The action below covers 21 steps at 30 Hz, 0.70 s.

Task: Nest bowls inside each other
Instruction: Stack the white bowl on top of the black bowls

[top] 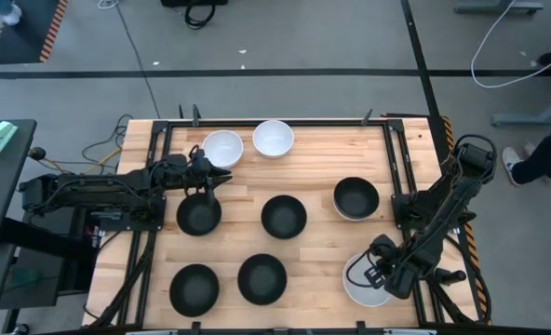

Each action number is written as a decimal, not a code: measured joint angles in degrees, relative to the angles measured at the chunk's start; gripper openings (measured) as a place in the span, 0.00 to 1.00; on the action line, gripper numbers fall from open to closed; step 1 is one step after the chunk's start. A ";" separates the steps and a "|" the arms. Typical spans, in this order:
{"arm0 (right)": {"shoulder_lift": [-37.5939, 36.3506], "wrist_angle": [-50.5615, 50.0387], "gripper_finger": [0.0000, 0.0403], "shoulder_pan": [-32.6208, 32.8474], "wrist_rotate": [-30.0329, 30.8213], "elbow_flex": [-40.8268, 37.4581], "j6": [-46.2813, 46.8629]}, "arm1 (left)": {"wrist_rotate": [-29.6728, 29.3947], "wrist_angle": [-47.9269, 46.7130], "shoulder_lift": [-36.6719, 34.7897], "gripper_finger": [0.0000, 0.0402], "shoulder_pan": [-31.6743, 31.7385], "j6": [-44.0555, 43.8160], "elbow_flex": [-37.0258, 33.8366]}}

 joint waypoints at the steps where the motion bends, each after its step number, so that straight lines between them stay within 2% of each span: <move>1: -0.36 -0.31 0.02 -0.30 0.04 0.00 -0.77 | 0.00 0.00 0.00 0.20 0.02 0.00 0.00; 6: -3.14 -5.50 0.01 -3.19 1.27 -0.07 -5.50 | 0.00 0.00 0.00 0.19 0.02 0.00 0.01; 14: -7.75 -13.57 0.01 -12.43 3.10 1.07 -20.12 | 0.00 0.01 0.00 0.18 0.02 -0.11 0.02; 21: -10.54 -22.21 0.01 -18.10 15.16 10.28 -33.46 | 2.69 -0.01 0.00 0.20 -1.28 -0.42 0.02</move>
